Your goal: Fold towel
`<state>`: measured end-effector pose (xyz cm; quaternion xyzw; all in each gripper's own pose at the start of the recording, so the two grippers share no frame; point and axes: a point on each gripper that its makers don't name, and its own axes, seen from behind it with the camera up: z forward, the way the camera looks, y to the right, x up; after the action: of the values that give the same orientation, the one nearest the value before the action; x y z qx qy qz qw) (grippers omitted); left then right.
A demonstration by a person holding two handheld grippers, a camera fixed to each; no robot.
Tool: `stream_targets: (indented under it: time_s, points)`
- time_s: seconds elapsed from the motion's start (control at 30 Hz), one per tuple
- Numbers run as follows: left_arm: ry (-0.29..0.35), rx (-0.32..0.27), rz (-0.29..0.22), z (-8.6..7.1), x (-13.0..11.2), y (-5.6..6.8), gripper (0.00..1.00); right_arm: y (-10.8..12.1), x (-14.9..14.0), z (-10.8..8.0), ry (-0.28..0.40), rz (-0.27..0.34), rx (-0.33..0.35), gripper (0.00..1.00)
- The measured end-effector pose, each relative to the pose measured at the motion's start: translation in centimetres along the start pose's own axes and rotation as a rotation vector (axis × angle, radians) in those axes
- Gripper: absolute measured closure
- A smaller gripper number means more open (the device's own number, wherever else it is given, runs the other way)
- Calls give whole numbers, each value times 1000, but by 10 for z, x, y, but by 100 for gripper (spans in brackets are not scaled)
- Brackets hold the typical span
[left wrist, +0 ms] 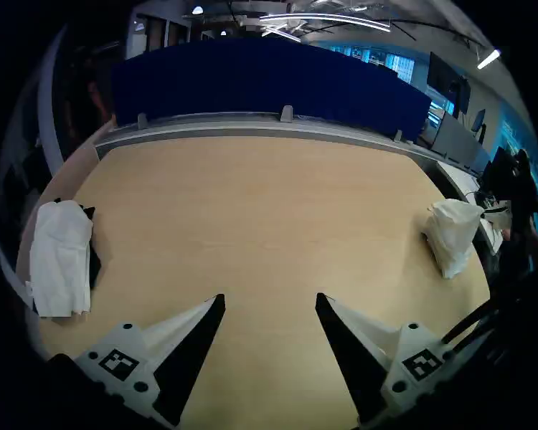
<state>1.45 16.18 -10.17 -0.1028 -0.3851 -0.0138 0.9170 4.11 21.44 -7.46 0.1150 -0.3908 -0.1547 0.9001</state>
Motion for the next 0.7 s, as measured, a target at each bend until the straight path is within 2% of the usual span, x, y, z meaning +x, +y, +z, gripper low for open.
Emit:
stream_targets:
  time_s: [0.2, 0.43, 0.7]
  points:
    - [-6, -4, 10, -3, -3, 4, 6, 4, -43, 3, -51, 62, -21, 93]
    - [-12, -1, 23, -5, -7, 6, 6, 3, -87, 17, -117, 137, -32, 93]
    - [-18, 6, 26, -4, -11, 5, 6, 4, -120, 36, -190, 198, -49, 93]
